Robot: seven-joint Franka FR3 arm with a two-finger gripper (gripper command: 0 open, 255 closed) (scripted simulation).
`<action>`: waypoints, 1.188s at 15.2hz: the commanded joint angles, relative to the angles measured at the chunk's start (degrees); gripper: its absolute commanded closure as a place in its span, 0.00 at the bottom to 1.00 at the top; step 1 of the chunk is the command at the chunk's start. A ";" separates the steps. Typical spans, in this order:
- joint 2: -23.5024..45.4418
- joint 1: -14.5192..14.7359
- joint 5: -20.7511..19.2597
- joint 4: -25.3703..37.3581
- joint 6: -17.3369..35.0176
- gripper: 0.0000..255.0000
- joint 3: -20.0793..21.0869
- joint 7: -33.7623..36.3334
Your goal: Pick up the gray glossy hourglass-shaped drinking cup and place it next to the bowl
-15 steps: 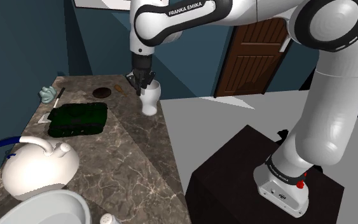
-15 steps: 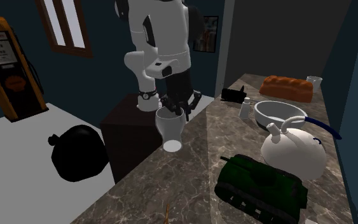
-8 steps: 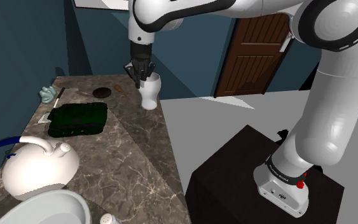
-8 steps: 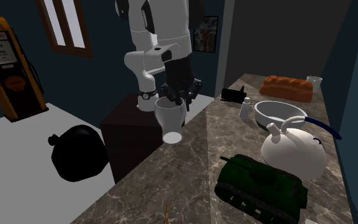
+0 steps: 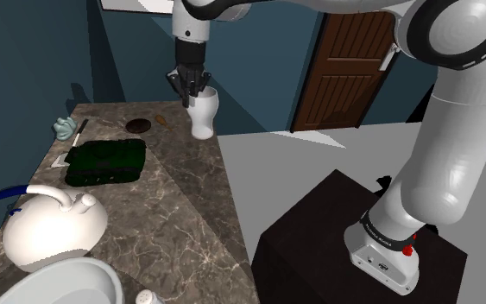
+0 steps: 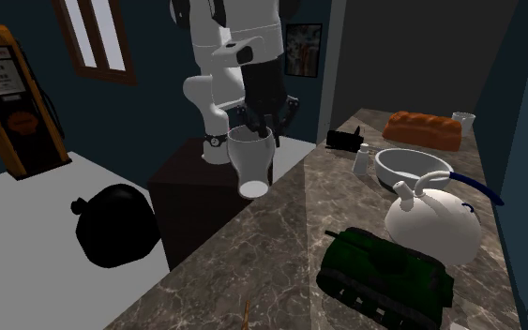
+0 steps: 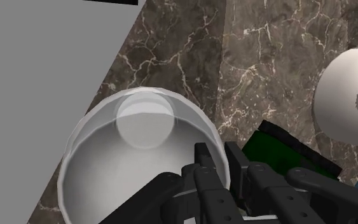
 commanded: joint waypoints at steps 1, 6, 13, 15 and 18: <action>-0.33 0.02 0.05 1.24 -1.54 1.00 0.06 0.20; -0.10 0.19 -0.09 5.40 -5.44 1.00 0.12 0.71; 0.96 0.61 -0.49 12.29 -11.24 1.00 0.23 1.55; 1.45 0.79 -0.65 14.55 -13.00 1.00 0.26 1.83; 2.29 1.09 -0.92 17.86 -15.48 1.00 0.31 2.23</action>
